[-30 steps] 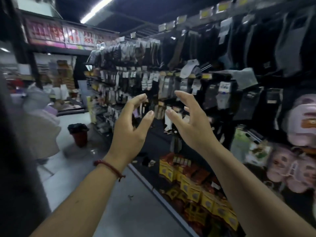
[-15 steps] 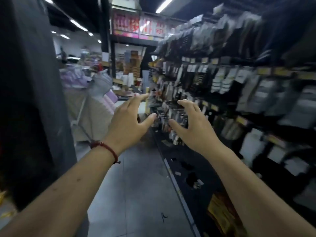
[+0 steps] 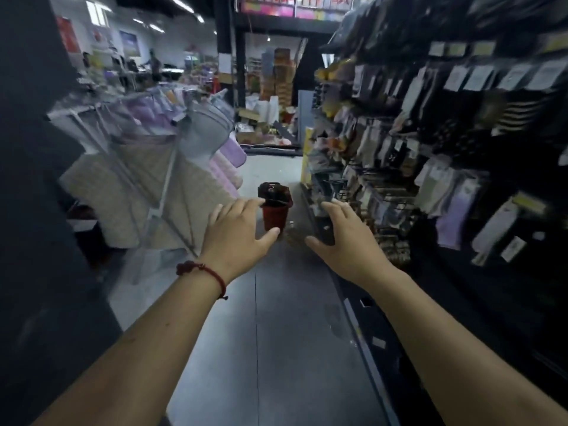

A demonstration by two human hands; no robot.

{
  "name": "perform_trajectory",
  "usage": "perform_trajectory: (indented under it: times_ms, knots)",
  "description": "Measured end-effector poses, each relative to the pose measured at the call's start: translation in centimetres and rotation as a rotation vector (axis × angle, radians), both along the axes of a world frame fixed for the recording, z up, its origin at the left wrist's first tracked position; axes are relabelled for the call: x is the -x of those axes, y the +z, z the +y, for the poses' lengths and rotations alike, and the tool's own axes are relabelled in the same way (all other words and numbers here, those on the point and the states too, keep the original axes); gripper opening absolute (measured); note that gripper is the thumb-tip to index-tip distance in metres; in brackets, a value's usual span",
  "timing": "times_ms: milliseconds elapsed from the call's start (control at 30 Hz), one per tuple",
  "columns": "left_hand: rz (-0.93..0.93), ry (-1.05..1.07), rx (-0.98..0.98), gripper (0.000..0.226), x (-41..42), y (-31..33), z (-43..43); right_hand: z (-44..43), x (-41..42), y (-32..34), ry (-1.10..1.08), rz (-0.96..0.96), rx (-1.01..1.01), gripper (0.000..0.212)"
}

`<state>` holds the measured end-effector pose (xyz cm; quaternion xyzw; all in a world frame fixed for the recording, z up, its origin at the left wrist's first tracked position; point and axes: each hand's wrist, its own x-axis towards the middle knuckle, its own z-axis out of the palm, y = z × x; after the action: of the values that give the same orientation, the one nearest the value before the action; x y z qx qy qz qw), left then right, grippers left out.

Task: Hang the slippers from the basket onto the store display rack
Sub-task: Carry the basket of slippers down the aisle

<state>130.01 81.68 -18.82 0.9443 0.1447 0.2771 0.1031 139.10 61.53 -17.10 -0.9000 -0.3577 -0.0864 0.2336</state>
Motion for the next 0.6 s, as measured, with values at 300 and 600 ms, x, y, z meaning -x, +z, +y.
perform_trajectory:
  times_ms: [300, 600]
  knots:
    - [0.111, -0.135, -0.004, 0.061, -26.4, 0.0, 11.5, 9.6, -23.8, -1.2, -0.106, 0.136, -0.094, 0.081]
    - [0.207, -0.123, -0.014, 0.064, -50.7, -1.8, 25.9, 24.8, -49.5, -4.0, 0.009, 0.216, -0.120, 0.077]
